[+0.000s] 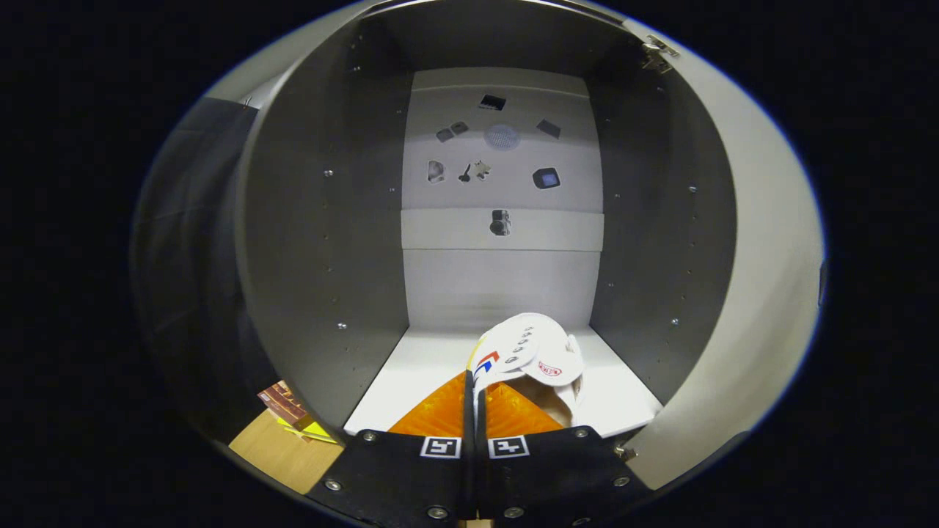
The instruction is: Open the shoe cabinet door, grab the shoes and put them into the shoe cabinet, then close the shoe cabinet door.
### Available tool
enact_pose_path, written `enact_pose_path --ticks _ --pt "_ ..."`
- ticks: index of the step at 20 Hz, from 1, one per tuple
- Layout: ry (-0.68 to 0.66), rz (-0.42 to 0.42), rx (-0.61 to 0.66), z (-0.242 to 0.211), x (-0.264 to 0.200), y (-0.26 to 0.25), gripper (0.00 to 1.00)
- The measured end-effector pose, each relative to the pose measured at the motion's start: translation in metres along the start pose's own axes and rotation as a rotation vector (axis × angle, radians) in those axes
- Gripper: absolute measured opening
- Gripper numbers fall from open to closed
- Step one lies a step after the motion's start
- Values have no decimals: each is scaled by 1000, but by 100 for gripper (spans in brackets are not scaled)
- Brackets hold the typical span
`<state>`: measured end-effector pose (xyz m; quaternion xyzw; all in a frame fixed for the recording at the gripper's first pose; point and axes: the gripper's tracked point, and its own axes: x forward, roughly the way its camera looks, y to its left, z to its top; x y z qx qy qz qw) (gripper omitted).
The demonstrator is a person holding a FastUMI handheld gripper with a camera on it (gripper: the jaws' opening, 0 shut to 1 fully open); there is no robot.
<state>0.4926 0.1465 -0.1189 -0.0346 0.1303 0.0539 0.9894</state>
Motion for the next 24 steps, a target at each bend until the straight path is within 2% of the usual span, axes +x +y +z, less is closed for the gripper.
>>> enact_pose_path --ticks 6,12,17,19,20,21,23,24 --pt "35 15 -100 -7 51 13 0" --pt "76 20 -74 -21 78 16 0" --pt "95 41 -30 -26 81 18 0" --pt "99 45 -19 -29 84 18 8" --pt "96 34 -10 -28 85 18 15" --pt "95 27 -1 -26 89 19 31" --pt "91 15 18 -22 87 17 47" --pt "92 18 30 -21 87 18 50"
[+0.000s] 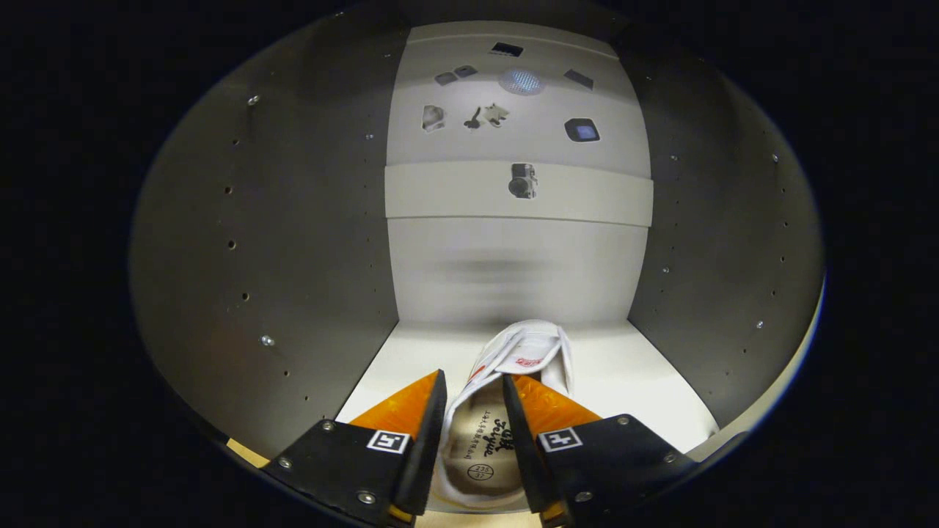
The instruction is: Open the shoe cabinet door, grab the shoes and put them into the shoe cabinet, then close the shoe cabinet door.
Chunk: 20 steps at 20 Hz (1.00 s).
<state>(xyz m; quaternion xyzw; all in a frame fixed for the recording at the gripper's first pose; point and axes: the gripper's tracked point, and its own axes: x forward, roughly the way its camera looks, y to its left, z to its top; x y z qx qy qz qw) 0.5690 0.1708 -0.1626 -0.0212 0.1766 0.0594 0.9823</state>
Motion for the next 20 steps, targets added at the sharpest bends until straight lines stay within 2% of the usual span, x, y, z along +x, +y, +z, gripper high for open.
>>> enact_pose_path --ticks 4,5,7,9,13,16,20 --pt "1 0 11 4 -12 1 61" --pt "-6 3 8 7 -17 2 67" --pt "-21 0 1 13 -32 2 75" --pt "-46 -2 1 21 -59 2 79" --pt "-156 -26 15 46 -147 -6 86" --pt "-240 -29 30 63 -217 -9 87" --pt "-274 -29 63 75 -294 -10 89"
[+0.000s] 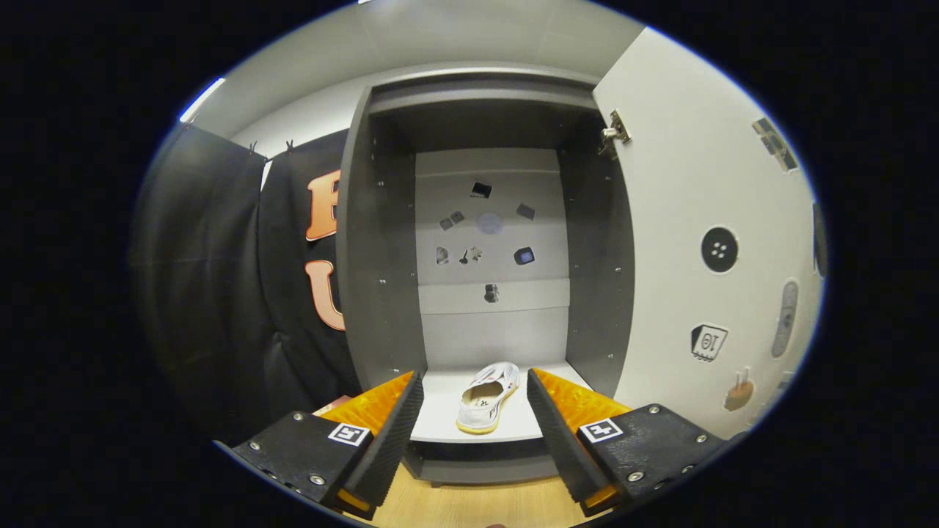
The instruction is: Open the shoe cabinet door, grab the shoes and put them into the shoe cabinet, then close the shoe cabinet door.
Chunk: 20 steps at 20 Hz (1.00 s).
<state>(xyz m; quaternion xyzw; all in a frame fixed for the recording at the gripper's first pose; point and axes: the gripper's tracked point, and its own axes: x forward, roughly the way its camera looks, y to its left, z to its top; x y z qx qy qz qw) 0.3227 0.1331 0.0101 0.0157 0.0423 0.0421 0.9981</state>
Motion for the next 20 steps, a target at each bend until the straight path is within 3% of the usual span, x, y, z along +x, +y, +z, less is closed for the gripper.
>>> enact_pose_path --ticks 10,20 --pt "-65 -5 41 34 -128 2 93" --pt "-85 -27 74 31 -205 -25 93"
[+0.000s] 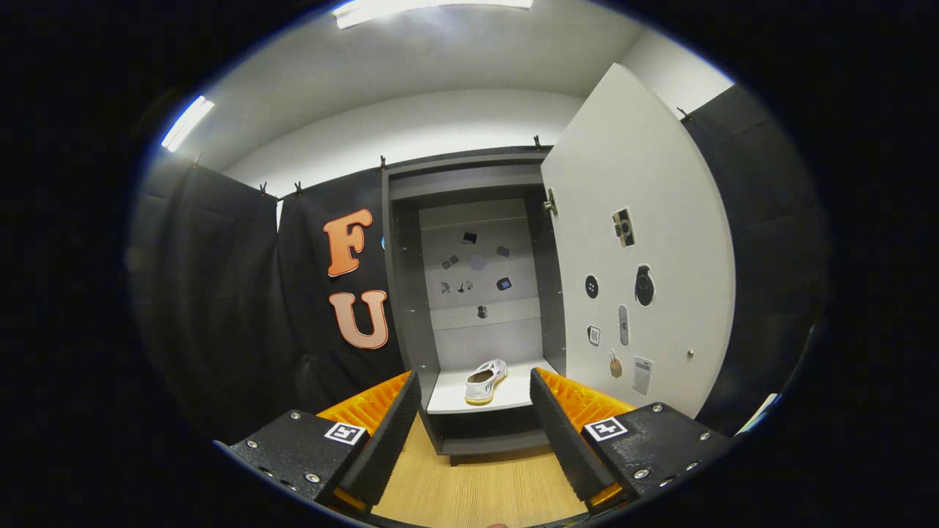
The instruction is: Open the shoe cabinet door, grab the shoes and put them into the shoe cabinet, then close the shoe cabinet door.
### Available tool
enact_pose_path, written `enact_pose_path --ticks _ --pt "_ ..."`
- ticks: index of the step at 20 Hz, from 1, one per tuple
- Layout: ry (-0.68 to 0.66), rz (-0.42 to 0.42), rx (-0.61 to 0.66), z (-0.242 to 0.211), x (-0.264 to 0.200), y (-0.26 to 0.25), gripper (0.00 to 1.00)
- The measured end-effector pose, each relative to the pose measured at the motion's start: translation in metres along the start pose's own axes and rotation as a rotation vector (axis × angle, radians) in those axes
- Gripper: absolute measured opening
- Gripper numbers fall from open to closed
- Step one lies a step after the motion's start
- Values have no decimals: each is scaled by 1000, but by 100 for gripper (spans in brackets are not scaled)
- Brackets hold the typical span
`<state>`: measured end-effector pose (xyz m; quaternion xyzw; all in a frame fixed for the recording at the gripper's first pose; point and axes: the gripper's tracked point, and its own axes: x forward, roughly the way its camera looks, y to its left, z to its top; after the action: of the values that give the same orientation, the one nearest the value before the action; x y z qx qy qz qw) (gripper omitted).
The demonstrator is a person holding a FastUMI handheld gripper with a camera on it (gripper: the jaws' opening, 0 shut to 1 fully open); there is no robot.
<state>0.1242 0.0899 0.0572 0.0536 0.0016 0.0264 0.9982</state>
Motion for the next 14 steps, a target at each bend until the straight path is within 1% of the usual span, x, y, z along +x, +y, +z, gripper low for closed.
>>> enact_pose_path --ticks 5,10,14 --pt "-8 -22 13 2 -23 -31 93" --pt "-12 -56 23 2 -40 -75 93" --pt "-12 -87 4 1 -53 -113 93"
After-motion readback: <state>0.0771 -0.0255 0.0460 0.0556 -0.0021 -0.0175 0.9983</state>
